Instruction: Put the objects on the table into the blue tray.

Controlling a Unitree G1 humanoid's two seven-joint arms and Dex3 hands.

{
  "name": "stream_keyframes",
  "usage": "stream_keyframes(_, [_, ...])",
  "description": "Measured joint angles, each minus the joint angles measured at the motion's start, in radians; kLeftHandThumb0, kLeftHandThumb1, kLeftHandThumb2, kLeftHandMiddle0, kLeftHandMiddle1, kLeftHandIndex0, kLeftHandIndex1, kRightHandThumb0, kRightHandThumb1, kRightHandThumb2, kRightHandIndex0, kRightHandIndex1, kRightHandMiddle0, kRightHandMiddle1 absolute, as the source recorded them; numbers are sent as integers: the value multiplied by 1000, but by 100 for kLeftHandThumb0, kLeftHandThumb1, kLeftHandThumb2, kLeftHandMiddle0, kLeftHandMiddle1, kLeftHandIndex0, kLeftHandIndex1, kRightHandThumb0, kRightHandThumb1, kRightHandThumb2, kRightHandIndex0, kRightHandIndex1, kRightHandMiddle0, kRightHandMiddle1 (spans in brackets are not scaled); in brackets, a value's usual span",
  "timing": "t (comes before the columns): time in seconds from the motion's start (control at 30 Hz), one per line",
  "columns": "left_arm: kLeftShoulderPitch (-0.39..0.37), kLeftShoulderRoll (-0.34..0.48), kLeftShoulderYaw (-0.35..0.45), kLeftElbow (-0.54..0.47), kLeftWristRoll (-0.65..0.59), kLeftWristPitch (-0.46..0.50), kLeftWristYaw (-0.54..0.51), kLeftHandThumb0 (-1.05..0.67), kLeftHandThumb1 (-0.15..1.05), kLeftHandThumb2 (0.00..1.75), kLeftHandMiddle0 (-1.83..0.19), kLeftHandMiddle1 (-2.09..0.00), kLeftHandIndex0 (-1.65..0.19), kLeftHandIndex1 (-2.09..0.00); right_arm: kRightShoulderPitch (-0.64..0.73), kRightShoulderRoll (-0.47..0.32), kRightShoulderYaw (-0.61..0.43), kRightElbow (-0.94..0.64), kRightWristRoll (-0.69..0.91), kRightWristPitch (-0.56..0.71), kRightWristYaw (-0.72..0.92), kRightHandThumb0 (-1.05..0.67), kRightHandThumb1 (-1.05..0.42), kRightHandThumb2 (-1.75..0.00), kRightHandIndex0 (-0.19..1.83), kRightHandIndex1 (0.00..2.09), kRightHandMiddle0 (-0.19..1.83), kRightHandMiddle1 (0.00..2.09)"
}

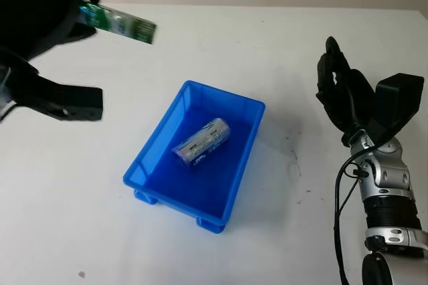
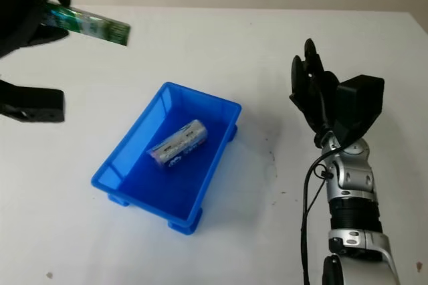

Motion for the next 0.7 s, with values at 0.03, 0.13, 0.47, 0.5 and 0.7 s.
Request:
stream_keyframes(0.03, [18,-7,2,-38,-16,-9,-30,-42,105,34,-73,-209,-30,-206,0,0,2,-1,-1,1,-2,-71,-105,-70,-19,0,-19,0])
stream_keyframes(0.13, [67,-21,8,-148,-59,-37,-121,-41,105,30,-85,-209,-50,-209,1,0,2,-3,0,1,-5,-71,-105,-70,-19,0,-19,0])
stream_keyframes(0.47, [161,-77,15,-321,-220,-70,-418,-39,105,27,-97,-209,-46,-209,5,1,2,-4,7,0,1,-71,-105,-71,-19,0,-19,0])
stream_keyframes(0.5, [165,-82,14,-321,-220,-82,-425,-39,105,24,-98,-209,-47,-209,7,1,2,-4,7,0,1,-71,-105,-71,-19,0,-19,0])
stream_keyframes(0.7, [168,-115,13,-310,-195,-124,-441,-40,105,24,-102,-209,-64,-209,18,1,2,-6,9,0,9,-71,-105,-71,-19,0,-19,0])
